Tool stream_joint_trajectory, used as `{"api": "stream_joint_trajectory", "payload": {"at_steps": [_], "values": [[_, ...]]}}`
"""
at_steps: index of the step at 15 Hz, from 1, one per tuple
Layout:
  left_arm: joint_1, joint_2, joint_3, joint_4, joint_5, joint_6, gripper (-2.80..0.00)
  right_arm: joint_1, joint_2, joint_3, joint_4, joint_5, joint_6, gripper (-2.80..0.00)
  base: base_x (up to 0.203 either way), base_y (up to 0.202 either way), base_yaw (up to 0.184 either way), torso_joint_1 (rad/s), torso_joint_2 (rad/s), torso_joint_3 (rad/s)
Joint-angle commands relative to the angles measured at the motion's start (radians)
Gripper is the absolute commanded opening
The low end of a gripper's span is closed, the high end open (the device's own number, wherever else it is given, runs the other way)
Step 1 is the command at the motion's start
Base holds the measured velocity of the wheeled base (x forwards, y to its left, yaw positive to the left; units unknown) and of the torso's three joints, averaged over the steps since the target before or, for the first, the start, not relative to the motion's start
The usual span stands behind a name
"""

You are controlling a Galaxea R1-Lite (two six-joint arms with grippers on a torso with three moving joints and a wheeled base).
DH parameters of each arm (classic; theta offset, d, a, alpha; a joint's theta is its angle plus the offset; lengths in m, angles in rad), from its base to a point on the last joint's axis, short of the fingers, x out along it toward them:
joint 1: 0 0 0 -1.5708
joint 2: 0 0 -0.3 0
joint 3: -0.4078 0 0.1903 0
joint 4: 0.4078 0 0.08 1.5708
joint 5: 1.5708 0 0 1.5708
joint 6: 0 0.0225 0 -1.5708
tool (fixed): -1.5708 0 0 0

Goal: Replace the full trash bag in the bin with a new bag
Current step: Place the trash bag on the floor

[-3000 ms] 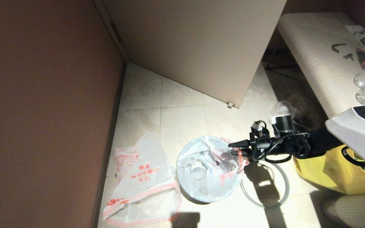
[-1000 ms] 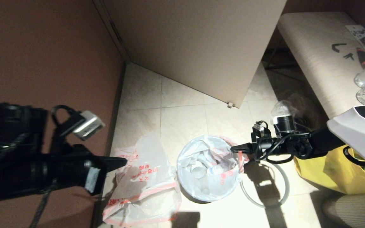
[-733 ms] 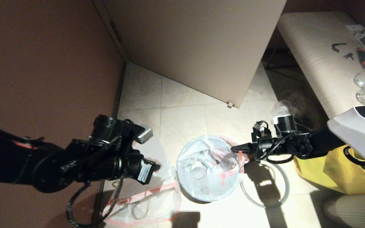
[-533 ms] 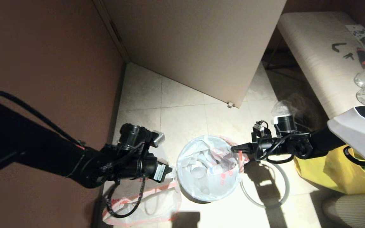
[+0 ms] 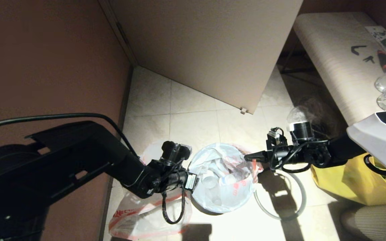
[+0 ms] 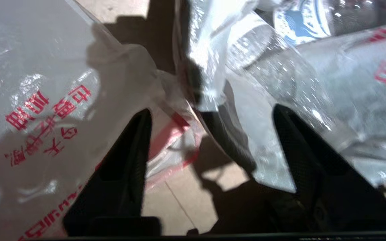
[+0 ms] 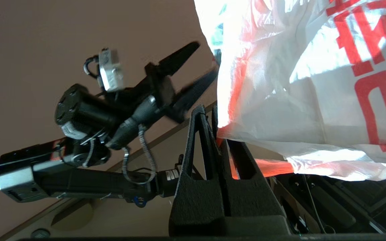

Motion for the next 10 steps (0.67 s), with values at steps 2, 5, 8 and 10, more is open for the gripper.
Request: {"api": "stream_joint_trajectory", "payload": {"at_steps": [2,5,8,10], "values": [[-0.008,0.075,-0.052,-0.001,0.029,-0.003,-2.8,-0.005,-0.004,0.0,-0.002,0.006,0.005,-2.8,0.0,0.0,0.0,0.0,0.0,0.0],[-0.013,0.089,-0.058,-0.005,0.05,0.003,-2.8,-0.006,-0.006,0.001,-0.002,0.006,0.006,-2.8,0.0,0.0,0.0,0.0,0.0,0.0],[-0.031,0.089,-0.066,-0.002,0.072,0.006,-2.8,-0.006,-0.006,0.0,-0.002,0.007,0.006,-2.8,0.0,0.0,0.0,0.0,0.0,0.0],[-0.04,0.098,-0.091,0.003,0.092,0.007,-2.8,-0.009,-0.01,0.0,-0.002,0.007,0.007,-2.8,0.0,0.0,0.0,0.0,0.0,0.0]]}}
